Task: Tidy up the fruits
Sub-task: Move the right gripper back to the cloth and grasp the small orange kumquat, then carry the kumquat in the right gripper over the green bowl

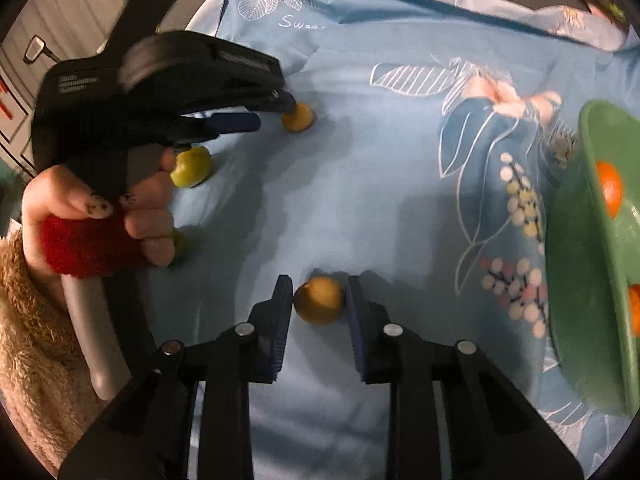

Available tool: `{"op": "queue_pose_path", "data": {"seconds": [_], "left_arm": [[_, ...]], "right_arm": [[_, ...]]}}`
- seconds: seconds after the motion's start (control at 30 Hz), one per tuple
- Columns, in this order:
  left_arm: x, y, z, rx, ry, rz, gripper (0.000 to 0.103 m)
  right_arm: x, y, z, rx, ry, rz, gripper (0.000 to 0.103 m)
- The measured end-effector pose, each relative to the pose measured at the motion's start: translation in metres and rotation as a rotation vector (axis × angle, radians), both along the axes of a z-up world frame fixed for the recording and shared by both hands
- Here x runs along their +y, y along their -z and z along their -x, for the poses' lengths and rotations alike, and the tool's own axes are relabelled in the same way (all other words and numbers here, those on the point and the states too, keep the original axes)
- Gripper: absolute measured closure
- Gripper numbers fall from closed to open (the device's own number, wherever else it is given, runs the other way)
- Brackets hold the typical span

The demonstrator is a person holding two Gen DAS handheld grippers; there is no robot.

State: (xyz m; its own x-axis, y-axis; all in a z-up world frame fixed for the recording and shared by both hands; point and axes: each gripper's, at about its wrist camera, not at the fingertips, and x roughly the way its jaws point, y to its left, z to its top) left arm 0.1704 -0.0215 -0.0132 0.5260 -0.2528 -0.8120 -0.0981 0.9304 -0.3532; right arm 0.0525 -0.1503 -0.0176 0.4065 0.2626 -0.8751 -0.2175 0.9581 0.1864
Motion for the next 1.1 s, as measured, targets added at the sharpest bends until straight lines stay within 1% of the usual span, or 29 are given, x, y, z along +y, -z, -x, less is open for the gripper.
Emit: {"op": "queue_pose_path", "data": {"seconds": [0.07,0.17,0.23,0.27,0.37,0.4,0.43,0.47,0.6,0.7,0.73,0.8,0.83,0.9,0.97,1.1], "left_arm": [[0.001,0.003,-0.003,0.01,0.013,0.05,0.068],[-0.002,0.004,-0.005,-0.006,0.015,0.057,0.068],[-0.003,0.007,-0.007,0.009,0.018,0.091,0.068],[-0.004,0.008,-0.008,0.011,0.024,0.095,0.068],[-0.008,0.009,-0.008,-0.006,0.02,0.08,0.068],[-0.009,0.009,-0.007,-0.013,0.018,0.077,0.071],[-0.01,0.009,-0.008,-0.017,0.022,0.085,0.077],[-0.012,0.01,-0.01,-0.015,0.03,0.097,0.077],[-0.015,0.006,-0.004,-0.024,0.004,0.039,0.078],[-0.014,-0.004,0.002,-0.031,0.003,0.057,0.078],[-0.014,-0.009,0.007,-0.042,0.002,0.049,0.078],[-0.015,-0.02,0.015,-0.061,-0.007,0.009,0.078],[-0.016,-0.028,0.021,-0.078,-0.013,-0.026,0.078],[-0.016,-0.044,0.033,-0.121,-0.017,-0.071,0.078],[-0.013,-0.055,0.041,-0.146,-0.028,-0.071,0.078],[-0.004,-0.078,0.063,-0.204,-0.07,-0.001,0.078]], "right_arm": [[-0.003,-0.001,-0.001,-0.006,0.019,0.004,0.076],[-0.009,0.001,-0.003,0.002,0.043,-0.015,0.076],[-0.014,0.0,-0.003,0.001,0.058,-0.015,0.076],[-0.015,0.0,-0.003,0.001,0.062,-0.016,0.075],[-0.018,-0.001,-0.003,0.003,0.082,-0.022,0.075],[-0.019,-0.002,-0.002,0.001,0.085,-0.022,0.075],[-0.018,-0.002,-0.002,-0.002,0.087,-0.021,0.075],[-0.016,-0.001,-0.002,-0.004,0.087,-0.021,0.075],[-0.022,-0.008,0.003,-0.022,0.094,-0.024,0.075],[-0.023,-0.013,0.003,-0.036,0.104,-0.028,0.075],[-0.024,-0.016,0.006,-0.044,0.107,-0.033,0.075],[-0.027,-0.021,0.011,-0.059,0.112,-0.04,0.075],[-0.028,-0.024,0.013,-0.066,0.117,-0.042,0.075],[-0.03,-0.029,0.018,-0.08,0.122,-0.053,0.075],[-0.034,-0.034,0.024,-0.095,0.129,-0.059,0.075],[-0.042,-0.044,0.029,-0.127,0.144,-0.081,0.075]]}}
